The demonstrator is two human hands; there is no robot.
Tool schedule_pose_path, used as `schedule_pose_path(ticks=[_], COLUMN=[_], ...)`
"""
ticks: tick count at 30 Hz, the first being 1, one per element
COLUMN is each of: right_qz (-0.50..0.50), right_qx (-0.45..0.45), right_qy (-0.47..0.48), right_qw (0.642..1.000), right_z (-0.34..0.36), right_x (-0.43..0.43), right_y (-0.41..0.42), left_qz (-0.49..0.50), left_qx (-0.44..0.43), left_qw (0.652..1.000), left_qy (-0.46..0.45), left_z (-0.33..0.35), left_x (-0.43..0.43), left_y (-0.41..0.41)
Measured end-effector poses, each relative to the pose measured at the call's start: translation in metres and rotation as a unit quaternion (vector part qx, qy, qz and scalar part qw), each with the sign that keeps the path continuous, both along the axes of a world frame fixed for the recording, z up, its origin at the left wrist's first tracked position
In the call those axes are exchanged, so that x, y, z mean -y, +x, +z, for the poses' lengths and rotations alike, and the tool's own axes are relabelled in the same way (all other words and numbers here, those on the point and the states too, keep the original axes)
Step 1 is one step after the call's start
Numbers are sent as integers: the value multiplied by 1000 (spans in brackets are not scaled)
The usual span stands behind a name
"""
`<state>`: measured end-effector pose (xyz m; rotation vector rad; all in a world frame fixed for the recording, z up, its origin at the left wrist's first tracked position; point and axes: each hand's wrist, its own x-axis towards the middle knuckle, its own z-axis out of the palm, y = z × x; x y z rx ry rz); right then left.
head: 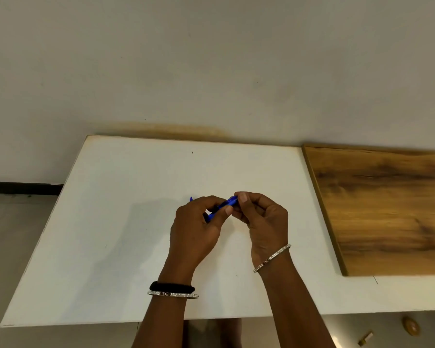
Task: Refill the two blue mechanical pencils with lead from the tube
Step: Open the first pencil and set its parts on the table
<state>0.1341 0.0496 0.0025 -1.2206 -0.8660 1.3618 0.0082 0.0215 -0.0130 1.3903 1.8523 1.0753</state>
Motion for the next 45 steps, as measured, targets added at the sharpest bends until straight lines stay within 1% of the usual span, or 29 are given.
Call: schedule_pose_path(ticks=[4,7,8,9,11,13,15,16,18,21,23,29,32,35,36,37,39,40,41,45], right_qz=[6,-40,-57,-68,-80,-77,-47,-24,26,80,88,90,83,-1,-11,1,73,107,130,140], right_qx=[-17,-92,-97,-75,14,160,312,364,432,516,532,518,493,407,371,324,213,176,161,147], right_qy=[-50,-107,-107,-97,-57,-2,57,76,83,63,53,48,53,90,90,73,11,-8,-13,1], right_qw=[999,989,988,990,995,984,947,928,898,851,841,849,865,909,924,943,974,979,978,979], right_z=[-9,-12,-13,-14,-16,-21,-25,-27,-31,-36,-37,-42,-39,-30,-27,-25,-21,-20,-20,-21], right_x=[-4,-12,-15,-18,-21,-22,-22,-22,-22,-20,-20,-24,-25,-27,-28,-28,-26,-25,-24,-24], right_y=[-7,-8,-6,-5,-2,1,5,8,12,13,11,13,16,17,17,15,10,8,7,8], left_qz=[6,16,25,36,46,48,49,51,56,65,69,67,60,54,50,47,39,35,30,8], left_qx=[-32,-33,-29,-24,-3,21,34,35,37,40,45,46,46,44,44,41,26,18,13,10], left_qw=[999,997,997,996,996,996,996,996,996,995,994,993,993,993,994,994,995,995,995,996], left_qy=[-44,-66,-73,-77,-75,-73,-69,-68,-66,-68,-69,-80,-87,-91,-92,-93,-92,-91,-90,-88], left_z=[-3,-4,-5,-5,-7,-8,-9,-9,-10,-9,-9,-9,-8,-8,-8,-8,-8,-7,-7,-7], left_x=[-1,0,0,0,-1,-3,-5,-5,-7,-7,-7,-6,-6,-6,-6,-6,-5,-5,-5,-5], left_y=[-5,-13,-16,-18,-21,-20,-19,-18,-17,-15,-15,-13,-12,-13,-13,-13,-12,-12,-11,-8])
